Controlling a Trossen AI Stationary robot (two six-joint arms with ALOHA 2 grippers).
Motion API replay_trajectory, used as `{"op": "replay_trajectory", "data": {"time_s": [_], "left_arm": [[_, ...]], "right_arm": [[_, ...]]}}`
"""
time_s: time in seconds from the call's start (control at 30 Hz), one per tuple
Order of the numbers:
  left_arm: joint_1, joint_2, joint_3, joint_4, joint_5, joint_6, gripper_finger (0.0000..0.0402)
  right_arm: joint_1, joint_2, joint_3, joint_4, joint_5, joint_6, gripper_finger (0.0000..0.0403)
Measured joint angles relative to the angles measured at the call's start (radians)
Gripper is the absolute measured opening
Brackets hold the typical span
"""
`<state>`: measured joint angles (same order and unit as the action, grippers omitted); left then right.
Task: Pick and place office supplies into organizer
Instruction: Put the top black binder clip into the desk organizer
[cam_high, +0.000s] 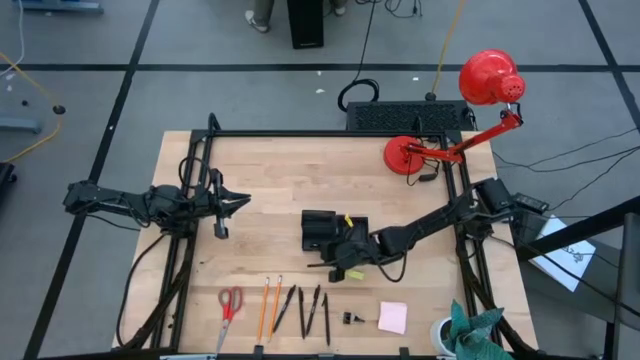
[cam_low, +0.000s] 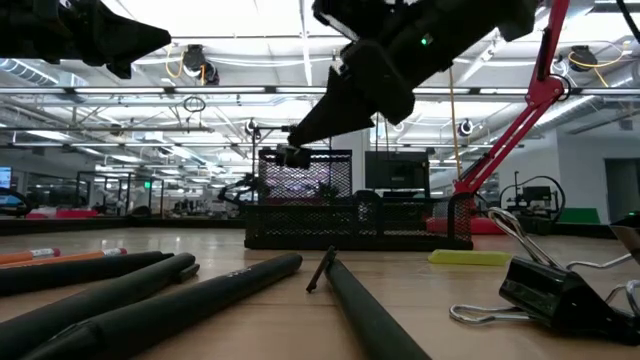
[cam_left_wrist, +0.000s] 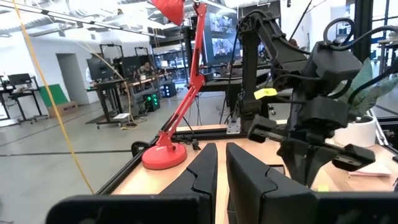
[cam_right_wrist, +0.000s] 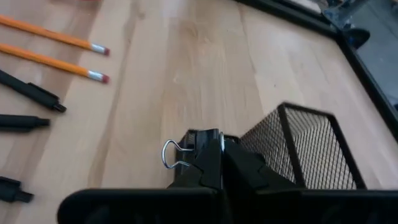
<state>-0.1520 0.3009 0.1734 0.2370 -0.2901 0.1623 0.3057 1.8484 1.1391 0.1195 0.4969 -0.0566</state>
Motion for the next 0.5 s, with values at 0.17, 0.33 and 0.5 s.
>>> {"op": "replay_trajectory", "data": {"time_s": [0.17, 0.33, 0.5], "left_arm": [[0.000, 0.000, 0.000, 0.000, 0.000, 0.000, 0.0042], [0.000, 0.000, 0.000, 0.000, 0.000, 0.000, 0.0042], [0.000, 0.000, 0.000, 0.000, 0.000, 0.000, 0.0042]], "right_arm": [[-0.020, 0.000, 0.000, -0.072, 0.003, 0.070, 0.0000], [-0.025, 0.000, 0.000, -0.078, 0.001, 0.079, 0.0000], [-0.028, 0.007, 0.000, -0.099, 0.004, 0.098, 0.0000]]}}
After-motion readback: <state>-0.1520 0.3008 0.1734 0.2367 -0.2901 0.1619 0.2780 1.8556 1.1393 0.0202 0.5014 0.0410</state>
